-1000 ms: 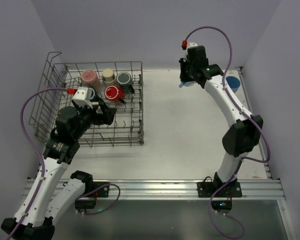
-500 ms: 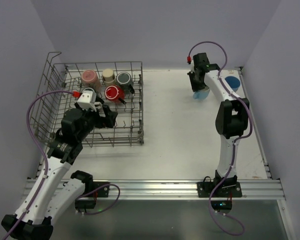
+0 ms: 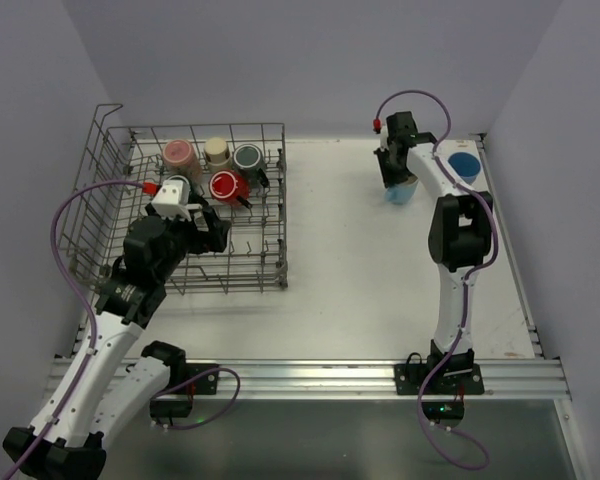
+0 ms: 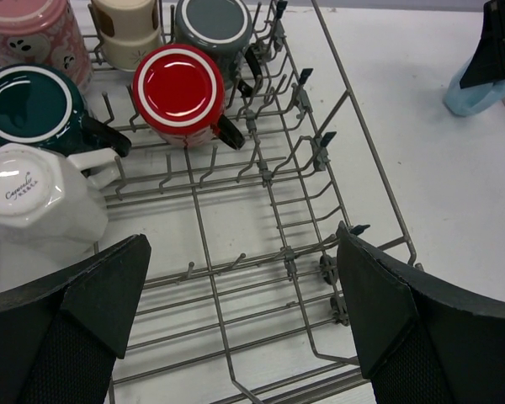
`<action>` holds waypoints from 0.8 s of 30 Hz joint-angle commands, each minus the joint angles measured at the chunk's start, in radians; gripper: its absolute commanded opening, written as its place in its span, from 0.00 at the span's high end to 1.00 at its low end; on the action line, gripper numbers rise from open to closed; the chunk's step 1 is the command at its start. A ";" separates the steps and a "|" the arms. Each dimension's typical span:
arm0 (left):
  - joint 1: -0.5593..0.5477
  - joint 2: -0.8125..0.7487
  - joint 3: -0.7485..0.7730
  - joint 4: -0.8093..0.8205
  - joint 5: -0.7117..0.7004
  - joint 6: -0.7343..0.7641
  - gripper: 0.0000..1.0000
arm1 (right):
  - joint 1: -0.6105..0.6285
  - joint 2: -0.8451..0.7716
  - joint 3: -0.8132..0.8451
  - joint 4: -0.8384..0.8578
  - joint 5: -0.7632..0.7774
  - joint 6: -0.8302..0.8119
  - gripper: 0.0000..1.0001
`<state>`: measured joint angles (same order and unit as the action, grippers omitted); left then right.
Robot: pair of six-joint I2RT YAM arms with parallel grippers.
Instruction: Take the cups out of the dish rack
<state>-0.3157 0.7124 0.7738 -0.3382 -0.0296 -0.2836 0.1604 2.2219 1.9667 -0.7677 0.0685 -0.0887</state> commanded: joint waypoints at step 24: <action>0.001 0.113 0.127 -0.081 -0.343 -0.058 0.00 | -0.029 -0.232 -0.005 0.116 -0.070 0.076 0.13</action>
<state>-0.3153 0.8158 0.8307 -0.4145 -0.2745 -0.3058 0.1352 2.1525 1.9568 -0.7189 0.0349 -0.0463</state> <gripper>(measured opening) 0.997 0.829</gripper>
